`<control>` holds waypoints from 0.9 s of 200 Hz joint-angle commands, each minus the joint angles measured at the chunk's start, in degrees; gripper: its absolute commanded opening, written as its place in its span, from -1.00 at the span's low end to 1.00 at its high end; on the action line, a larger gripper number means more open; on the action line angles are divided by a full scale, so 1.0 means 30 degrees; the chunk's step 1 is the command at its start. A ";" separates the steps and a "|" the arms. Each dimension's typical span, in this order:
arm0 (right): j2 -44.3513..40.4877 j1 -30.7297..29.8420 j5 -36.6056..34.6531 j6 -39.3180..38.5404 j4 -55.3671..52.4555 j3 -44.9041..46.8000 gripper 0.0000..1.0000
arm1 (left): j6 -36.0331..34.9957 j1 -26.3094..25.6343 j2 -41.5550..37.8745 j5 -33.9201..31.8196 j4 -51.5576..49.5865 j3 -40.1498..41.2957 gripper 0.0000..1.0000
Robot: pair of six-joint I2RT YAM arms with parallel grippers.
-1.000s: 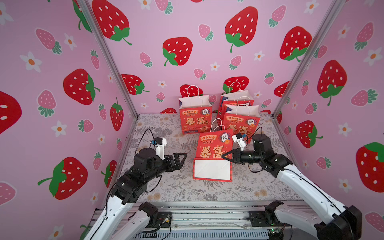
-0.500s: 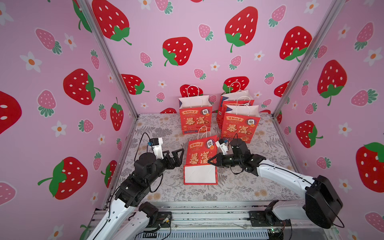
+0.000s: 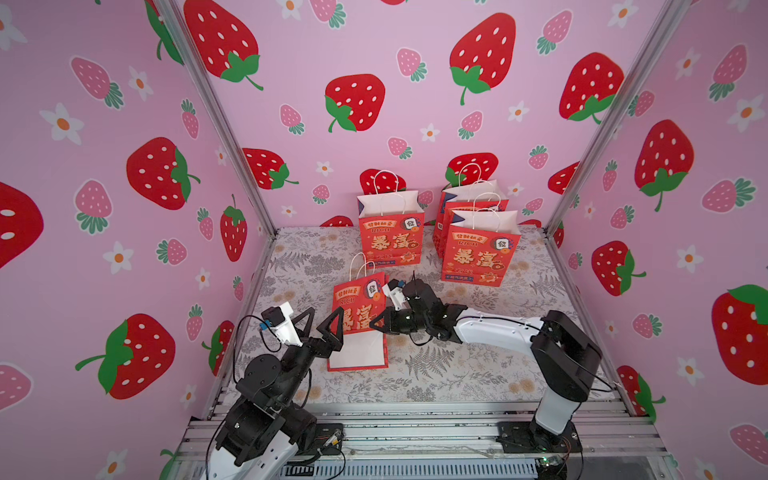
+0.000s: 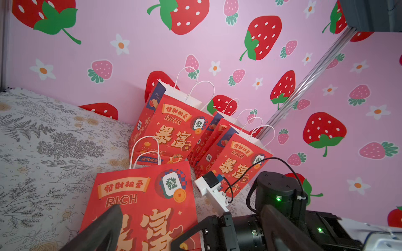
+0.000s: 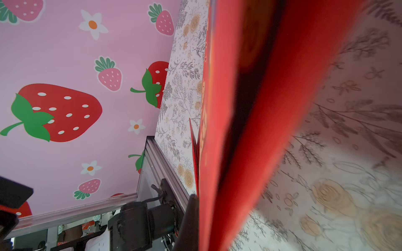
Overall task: Put away the paper bag
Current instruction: Place the paper bag at the center of the board.
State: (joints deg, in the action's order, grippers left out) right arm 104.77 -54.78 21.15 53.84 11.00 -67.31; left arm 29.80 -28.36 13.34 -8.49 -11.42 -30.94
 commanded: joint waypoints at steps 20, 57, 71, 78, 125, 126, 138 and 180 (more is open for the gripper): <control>0.3014 -0.0225 -0.0049 0.1078 0.0783 -0.3027 -1.00 | -0.0713 -0.0010 0.2265 0.0919 0.0946 -0.0552 0.99; 0.5218 -0.0225 0.0587 0.1786 0.0906 -0.5005 -1.00 | -0.0942 -0.0010 0.2540 0.0813 0.1392 -0.0307 0.99; 0.5767 -0.0225 0.0685 0.1900 0.0775 -0.5484 -1.00 | -0.1046 -0.0010 0.2711 0.0725 0.1331 -0.0322 0.99; 0.5992 -0.0225 0.0773 0.1926 0.0684 -0.5707 -1.00 | -0.1055 -0.0010 0.2756 0.0694 0.1373 -0.0251 0.99; 0.7268 -0.0225 0.1065 0.2123 0.0912 -0.5865 -1.00 | -0.0959 -0.0017 0.3004 -0.0119 0.2046 0.0866 0.99; 0.7310 -0.0225 0.1080 0.2136 0.0921 -0.5865 -1.00 | -0.0949 -0.0013 0.2999 -0.0153 0.2106 0.0902 0.99; 0.7655 -0.0229 0.1100 0.2192 0.1139 -0.5843 -0.99 | -0.0786 -0.0010 0.2935 -0.0264 0.2417 0.1293 0.99; 0.8165 -0.0225 0.0869 0.2399 0.1736 -0.5542 -0.93 | -0.0710 0.0019 0.3154 -0.0513 0.2521 0.1565 0.99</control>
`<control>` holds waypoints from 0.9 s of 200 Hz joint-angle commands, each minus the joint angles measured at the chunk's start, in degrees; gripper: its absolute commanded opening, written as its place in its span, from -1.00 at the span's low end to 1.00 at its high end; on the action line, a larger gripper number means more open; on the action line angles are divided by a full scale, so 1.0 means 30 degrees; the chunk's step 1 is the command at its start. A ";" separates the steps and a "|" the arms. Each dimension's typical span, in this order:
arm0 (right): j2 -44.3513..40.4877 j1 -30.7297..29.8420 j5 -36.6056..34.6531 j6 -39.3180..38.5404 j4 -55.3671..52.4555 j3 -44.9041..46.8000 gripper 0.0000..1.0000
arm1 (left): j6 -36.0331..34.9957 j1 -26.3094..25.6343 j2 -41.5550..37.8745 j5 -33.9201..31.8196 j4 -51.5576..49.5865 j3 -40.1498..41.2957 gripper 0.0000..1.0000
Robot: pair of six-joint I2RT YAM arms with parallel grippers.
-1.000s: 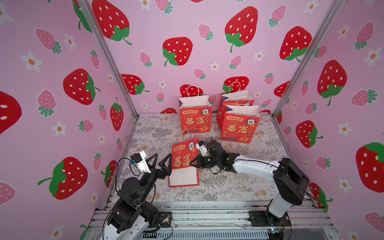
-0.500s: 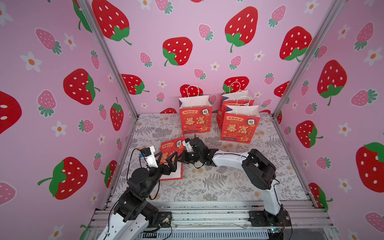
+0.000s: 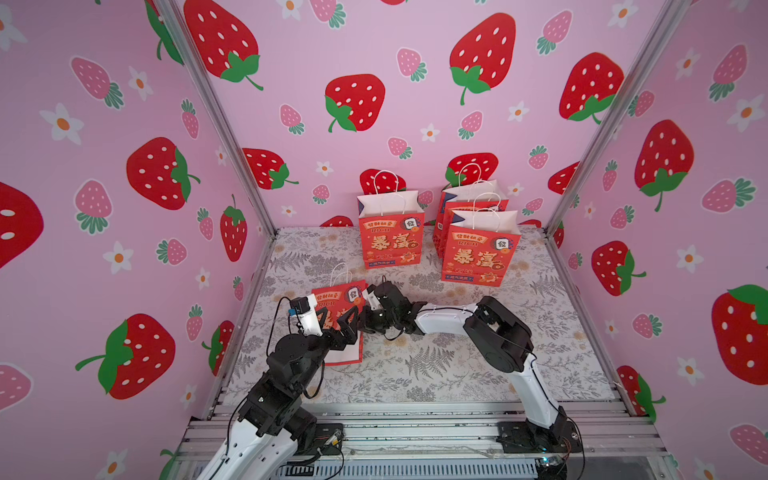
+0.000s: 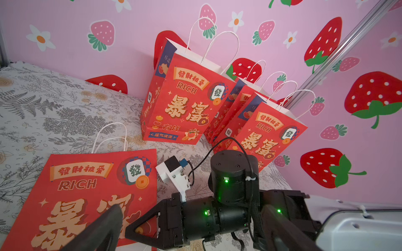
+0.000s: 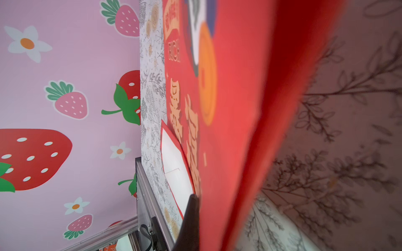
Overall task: Put away the paper bag
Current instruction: Place the paper bag at the center of the board.
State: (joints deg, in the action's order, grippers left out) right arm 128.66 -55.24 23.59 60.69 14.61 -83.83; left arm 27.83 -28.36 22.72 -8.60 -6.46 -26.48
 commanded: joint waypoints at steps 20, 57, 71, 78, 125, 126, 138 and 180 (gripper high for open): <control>0.0234 -0.0072 -0.0077 0.0104 0.0414 0.0009 -0.88 | 0.0013 0.0019 0.0289 -0.0550 0.1079 0.0184 0.99; 0.0275 -0.0072 -0.0560 0.0177 -0.0044 0.0259 -0.60 | 0.0181 0.0019 0.0374 -0.0634 0.1374 0.0401 0.99; 0.0369 -0.0072 -0.0599 0.0133 -0.0264 0.0271 -0.49 | 0.0271 0.0039 0.0347 -0.0634 0.1485 0.0491 0.99; 0.0384 -0.0072 -0.0624 0.0133 -0.0314 0.0302 -0.40 | 0.0287 0.0049 0.0346 -0.0642 0.1508 0.0506 0.99; -0.0278 -0.0167 -0.1459 -0.1027 -0.2229 0.0344 0.27 | 0.0362 0.0049 0.0082 -0.0682 0.1365 0.0623 0.99; -0.0327 -0.0163 -0.1513 -0.1048 -0.2275 0.0375 0.27 | 0.0361 0.0049 0.0077 -0.0695 0.1364 0.0638 0.99; -0.0754 -0.0160 -0.2093 -0.1459 -0.2591 0.0703 0.35 | 0.0317 0.0049 -0.0003 -0.0761 0.1195 0.0652 0.99; -0.1876 -0.0105 -0.3078 -0.3219 -0.4426 0.0485 0.64 | 0.0390 0.0072 0.0417 -0.0591 0.1340 0.0572 0.99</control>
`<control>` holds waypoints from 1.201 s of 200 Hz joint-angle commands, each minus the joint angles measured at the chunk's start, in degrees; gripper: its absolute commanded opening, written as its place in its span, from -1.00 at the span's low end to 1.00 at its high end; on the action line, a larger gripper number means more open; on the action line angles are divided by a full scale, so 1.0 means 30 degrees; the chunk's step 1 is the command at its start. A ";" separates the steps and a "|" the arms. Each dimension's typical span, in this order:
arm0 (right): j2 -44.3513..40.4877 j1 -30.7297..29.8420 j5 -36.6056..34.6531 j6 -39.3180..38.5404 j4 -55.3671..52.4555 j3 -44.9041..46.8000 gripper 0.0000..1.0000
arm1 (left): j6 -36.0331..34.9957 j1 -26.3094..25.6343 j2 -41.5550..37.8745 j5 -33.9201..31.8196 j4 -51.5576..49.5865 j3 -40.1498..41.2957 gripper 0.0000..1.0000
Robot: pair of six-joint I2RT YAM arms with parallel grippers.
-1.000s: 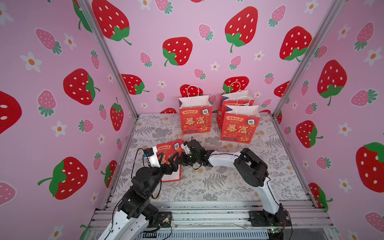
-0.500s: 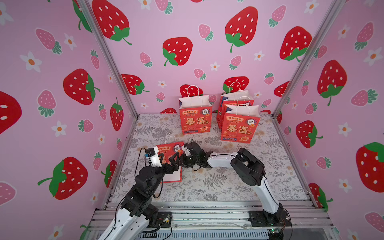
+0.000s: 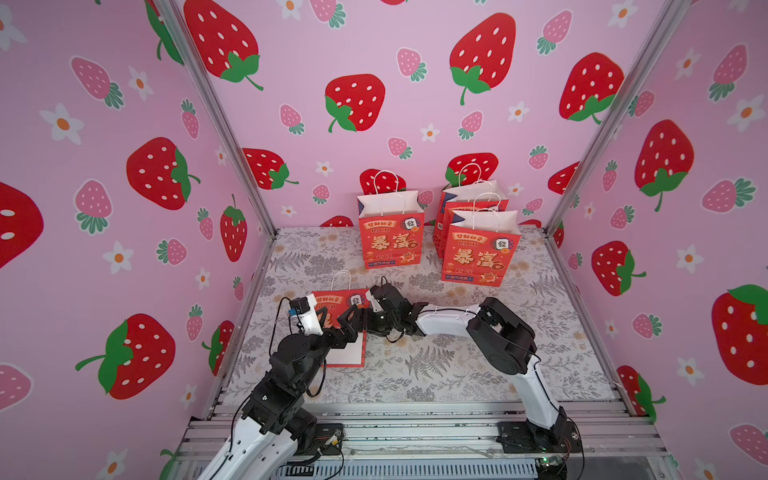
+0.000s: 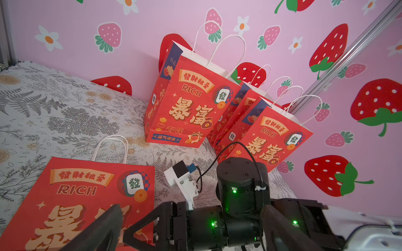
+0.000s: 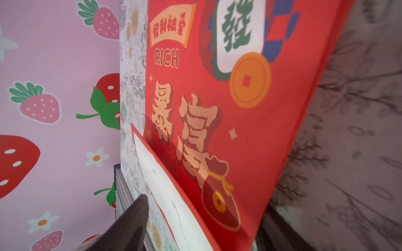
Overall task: Put away the paper bag
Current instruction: Place the paper bag at the center of the board.
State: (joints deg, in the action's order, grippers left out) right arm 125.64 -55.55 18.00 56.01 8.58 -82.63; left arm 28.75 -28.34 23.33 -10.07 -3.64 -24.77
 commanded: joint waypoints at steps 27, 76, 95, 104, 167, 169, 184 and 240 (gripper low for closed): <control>-0.2778 0.0618 -0.2182 -0.3211 -0.3636 0.0934 0.99 | 0.0140 0.0064 0.0181 -0.0014 0.0188 -0.0091 0.99; -0.8189 0.1048 -0.4064 -0.7651 -0.7549 0.1901 0.99 | 0.0084 0.0087 0.1199 0.0403 0.0780 -0.0061 0.99; -1.0034 0.1251 -0.4401 -0.9023 -0.9320 0.1945 0.96 | 0.0069 0.0085 0.2546 0.1253 0.1473 -0.0172 0.99; -1.0955 0.1387 -0.4551 -0.9618 -0.9994 0.2114 0.97 | 0.0084 0.0079 0.3328 0.1661 0.1756 -0.0277 0.99; -1.8338 0.2981 -0.9303 -1.2833 -1.2621 0.5372 0.99 | -0.0880 -0.0046 1.0336 0.3690 0.3397 -0.4773 0.99; -1.8564 0.3068 -0.9316 -1.2977 -1.2617 0.5499 0.99 | -0.0904 -0.0061 1.0660 0.3783 0.3466 -0.4997 0.99; -2.0166 0.3754 -1.0235 -1.3918 -1.2472 0.6568 0.99 | -0.1434 -0.0076 1.2855 0.4298 0.4011 -0.6544 0.99; -2.3654 0.9097 -0.8274 -1.3934 -1.2470 0.7980 0.99 | -0.2313 -0.0193 1.7450 0.6758 0.5944 -0.8008 0.99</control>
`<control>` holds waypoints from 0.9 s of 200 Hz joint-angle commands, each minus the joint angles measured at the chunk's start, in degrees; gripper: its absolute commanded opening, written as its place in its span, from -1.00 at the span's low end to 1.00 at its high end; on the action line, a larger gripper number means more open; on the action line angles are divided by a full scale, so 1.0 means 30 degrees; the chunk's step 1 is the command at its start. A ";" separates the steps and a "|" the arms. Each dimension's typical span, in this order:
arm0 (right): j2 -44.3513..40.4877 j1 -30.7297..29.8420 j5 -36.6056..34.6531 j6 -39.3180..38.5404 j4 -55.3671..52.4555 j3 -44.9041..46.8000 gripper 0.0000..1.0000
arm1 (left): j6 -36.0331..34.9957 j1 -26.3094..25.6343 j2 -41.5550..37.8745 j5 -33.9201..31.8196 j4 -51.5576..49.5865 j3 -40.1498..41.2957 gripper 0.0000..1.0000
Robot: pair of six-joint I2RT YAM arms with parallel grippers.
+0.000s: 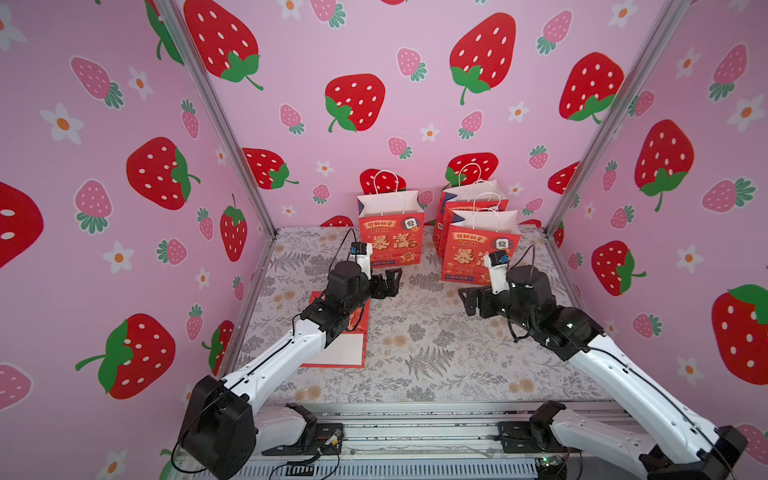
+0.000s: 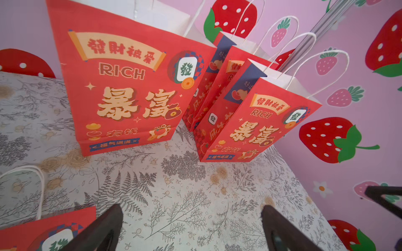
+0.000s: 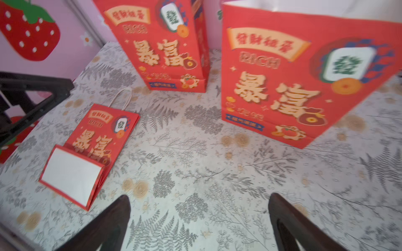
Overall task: Put away the paper bag
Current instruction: Place the paper bag at the center of the board, then pick up the paper bag from the center of the board.
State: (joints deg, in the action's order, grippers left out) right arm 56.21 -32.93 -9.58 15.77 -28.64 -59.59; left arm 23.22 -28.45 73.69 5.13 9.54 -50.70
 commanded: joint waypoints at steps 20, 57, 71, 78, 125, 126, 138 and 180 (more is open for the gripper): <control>-0.0148 0.2897 0.1424 -0.0569 0.0120 0.0265 0.99 | 0.0104 -0.0200 0.1031 0.1842 0.2526 0.1732 0.99; -0.0034 0.4742 0.2493 -0.0944 0.0887 0.0354 0.93 | -0.0491 -0.0521 0.1090 0.2629 0.1541 0.1521 0.99; 0.0066 0.5669 0.2938 -0.0995 0.1238 0.0435 0.92 | -0.0397 -0.0567 0.1073 0.2386 0.1702 0.1635 0.99; 0.0136 0.6235 0.3365 -0.0875 0.1574 0.0551 0.91 | -0.0338 -0.0567 0.1205 0.2328 0.1943 0.1690 0.99; 0.1443 0.9320 0.6512 -0.0348 0.3111 0.0167 0.86 | -0.0387 -0.0841 0.2144 0.2253 0.2035 0.1108 0.99; 0.1476 0.9415 0.6597 -0.0312 0.3136 0.0157 0.86 | -0.0416 -0.0850 0.2150 0.2250 0.2020 0.1123 0.99; 0.1859 1.0681 0.8090 0.0437 0.3887 0.0195 0.85 | -0.0561 -0.1013 0.2124 0.2090 0.1931 0.1137 0.99; 0.3695 1.2079 1.2609 0.2041 0.9117 0.0709 0.79 | -0.0852 -0.1123 0.1688 0.1442 0.1722 0.1438 0.99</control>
State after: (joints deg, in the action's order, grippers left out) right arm 64.84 3.14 18.13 18.90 -12.32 -57.71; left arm 22.17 -31.57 79.96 10.85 14.39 -45.25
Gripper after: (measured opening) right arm 0.901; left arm 0.995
